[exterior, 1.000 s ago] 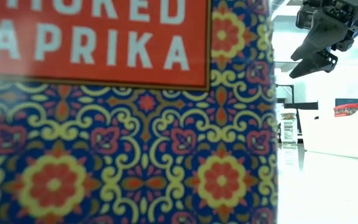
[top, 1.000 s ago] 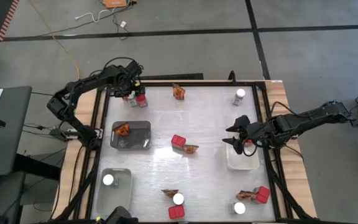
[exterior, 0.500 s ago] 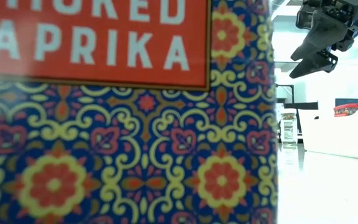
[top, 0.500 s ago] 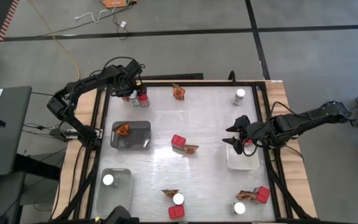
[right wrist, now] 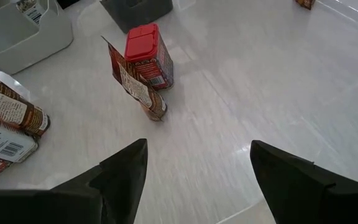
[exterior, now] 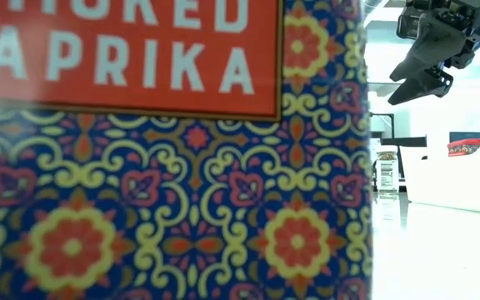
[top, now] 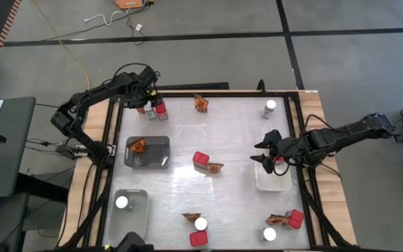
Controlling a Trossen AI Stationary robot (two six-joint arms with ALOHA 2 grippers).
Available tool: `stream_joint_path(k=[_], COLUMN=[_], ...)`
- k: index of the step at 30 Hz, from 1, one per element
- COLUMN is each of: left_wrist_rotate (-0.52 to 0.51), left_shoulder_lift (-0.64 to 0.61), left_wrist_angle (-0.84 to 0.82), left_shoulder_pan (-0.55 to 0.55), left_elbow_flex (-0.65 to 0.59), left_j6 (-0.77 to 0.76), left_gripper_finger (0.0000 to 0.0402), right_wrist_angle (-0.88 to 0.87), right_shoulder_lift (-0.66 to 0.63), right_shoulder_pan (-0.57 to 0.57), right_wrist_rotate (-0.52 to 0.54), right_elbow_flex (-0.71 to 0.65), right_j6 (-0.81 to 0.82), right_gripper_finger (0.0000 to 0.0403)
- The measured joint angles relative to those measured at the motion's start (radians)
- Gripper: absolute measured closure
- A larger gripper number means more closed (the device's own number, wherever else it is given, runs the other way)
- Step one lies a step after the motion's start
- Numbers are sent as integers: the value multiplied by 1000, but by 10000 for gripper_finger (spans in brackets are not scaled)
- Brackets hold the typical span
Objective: Sort spices by type
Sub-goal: Put the white spice bottle into the gray bin
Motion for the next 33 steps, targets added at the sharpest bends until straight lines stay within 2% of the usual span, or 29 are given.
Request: stream_joint_path(k=[6,14,23,33], left_wrist_rotate=[-10,-12,9,47], left_shoulder_lift=[0,0,0,0], left_wrist_angle=[-35,22,114,103], left_shoulder_pan=[4,5,7,54], left_elbow_flex=[0,-76,-97,-97], left_j6=[-12,-51,98,131], left_gripper_finger=[107,107,107,107], right_wrist_angle=[0,0,0,0], right_shoulder_lift=[0,0,0,0], right_shoulder_pan=[0,0,0,0], right_wrist_rotate=[0,0,0,0], right_elbow_flex=[0,0,0,0], right_j6=[0,-1,-1,0], right_gripper_finger=[92,92,92,92])
